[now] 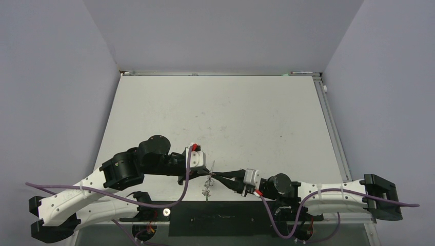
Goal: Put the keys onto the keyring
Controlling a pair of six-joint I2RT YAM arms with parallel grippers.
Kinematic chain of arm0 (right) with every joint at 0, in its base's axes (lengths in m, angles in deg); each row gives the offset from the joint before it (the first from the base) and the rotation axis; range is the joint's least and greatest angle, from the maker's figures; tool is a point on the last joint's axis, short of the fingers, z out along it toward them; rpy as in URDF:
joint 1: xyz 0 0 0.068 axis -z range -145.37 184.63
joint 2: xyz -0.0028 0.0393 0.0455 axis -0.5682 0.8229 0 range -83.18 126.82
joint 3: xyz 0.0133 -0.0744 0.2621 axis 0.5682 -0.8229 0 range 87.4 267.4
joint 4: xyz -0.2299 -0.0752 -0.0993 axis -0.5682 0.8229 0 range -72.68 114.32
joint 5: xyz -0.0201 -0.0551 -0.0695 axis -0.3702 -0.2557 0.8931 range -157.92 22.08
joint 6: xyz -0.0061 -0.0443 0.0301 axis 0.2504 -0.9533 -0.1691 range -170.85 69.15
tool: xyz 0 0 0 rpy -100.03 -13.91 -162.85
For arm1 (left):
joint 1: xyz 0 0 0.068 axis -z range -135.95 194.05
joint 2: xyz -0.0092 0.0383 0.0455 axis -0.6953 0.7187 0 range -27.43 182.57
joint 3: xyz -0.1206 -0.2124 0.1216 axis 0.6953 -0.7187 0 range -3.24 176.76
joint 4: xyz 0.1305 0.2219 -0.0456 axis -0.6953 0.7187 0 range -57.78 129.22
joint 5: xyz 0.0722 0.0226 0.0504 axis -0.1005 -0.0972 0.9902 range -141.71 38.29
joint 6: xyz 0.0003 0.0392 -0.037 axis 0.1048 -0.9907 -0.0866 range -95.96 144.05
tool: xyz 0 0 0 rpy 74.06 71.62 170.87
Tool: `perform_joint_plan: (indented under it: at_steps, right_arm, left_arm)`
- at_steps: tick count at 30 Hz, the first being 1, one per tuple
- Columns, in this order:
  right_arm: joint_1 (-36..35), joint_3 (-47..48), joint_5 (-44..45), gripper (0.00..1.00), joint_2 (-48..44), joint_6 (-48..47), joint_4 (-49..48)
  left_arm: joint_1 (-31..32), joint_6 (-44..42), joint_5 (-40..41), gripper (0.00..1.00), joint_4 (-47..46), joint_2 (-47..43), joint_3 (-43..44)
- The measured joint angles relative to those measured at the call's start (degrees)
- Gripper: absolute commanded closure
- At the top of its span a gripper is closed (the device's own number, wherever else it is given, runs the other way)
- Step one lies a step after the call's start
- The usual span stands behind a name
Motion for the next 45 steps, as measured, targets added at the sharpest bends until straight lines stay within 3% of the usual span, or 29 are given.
perform_joint_plan:
  at_steps: [24, 45]
  right_arm:
    - [0.0, 2.19, 1.99, 0.95, 1.51, 1.05, 4.46]
    - [-4.28, 6.69, 15.15, 0.95, 5.35, -2.21, 10.51]
  left_arm:
    - [1.03, -0.04, 1.99, 1.0, 1.4, 1.01, 0.13]
    - [7.98, 6.58, 18.56, 1.0, 13.94, 11.17, 11.76]
